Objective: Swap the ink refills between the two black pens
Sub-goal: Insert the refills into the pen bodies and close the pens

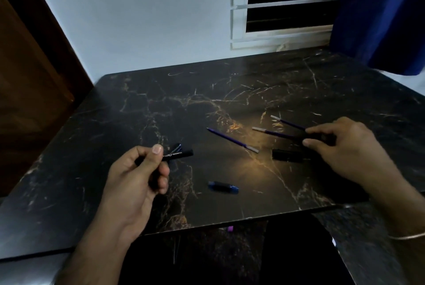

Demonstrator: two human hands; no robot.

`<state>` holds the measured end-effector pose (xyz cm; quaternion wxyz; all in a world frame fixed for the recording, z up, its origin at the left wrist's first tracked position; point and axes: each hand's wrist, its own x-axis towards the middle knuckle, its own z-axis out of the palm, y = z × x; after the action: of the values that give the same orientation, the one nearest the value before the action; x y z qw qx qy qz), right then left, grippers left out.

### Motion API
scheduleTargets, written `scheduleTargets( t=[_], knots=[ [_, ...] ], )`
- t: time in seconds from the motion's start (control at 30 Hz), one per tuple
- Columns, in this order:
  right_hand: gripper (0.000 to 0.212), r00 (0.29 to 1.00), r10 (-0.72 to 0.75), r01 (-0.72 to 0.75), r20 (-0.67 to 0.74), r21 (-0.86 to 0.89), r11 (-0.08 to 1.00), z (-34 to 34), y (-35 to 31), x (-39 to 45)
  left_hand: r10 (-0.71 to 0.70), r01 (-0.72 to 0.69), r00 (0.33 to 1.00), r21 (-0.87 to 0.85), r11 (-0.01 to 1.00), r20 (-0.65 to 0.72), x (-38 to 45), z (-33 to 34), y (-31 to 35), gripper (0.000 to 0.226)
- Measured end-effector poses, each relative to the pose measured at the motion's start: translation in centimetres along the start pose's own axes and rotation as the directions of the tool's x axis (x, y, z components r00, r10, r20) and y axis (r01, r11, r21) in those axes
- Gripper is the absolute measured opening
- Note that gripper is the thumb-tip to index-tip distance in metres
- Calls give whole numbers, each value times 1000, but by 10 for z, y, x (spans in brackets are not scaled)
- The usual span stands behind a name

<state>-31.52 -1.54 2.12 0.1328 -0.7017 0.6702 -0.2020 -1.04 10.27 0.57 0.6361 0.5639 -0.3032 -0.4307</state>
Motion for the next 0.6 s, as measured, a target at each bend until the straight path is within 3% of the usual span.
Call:
scheduleTargets(
  t=[0.1,0.33,0.47,0.53,0.6],
  knots=[
    [35,996,21,-19,-82,25,1000,-10,3,8,-11,8,998,58,998,54,-10,12,-7,19],
    [32,989,114,-121,96,66,990,-6,-3,26,-71,63,986,58,996,149,-26,35,-5,15],
    [38,996,14,-6,-88,88,996,-8,-5,10,-156,156,955,21,987,250,-50,43,-11,15],
    [38,975,-78,110,-207,146,983,-6,-9,-11,-163,159,959,32,987,234,-56,46,-19,14],
    [37,964,-128,179,-235,210,961,1,-14,-32,-149,143,969,44,989,195,-54,48,-24,13]
  ],
)
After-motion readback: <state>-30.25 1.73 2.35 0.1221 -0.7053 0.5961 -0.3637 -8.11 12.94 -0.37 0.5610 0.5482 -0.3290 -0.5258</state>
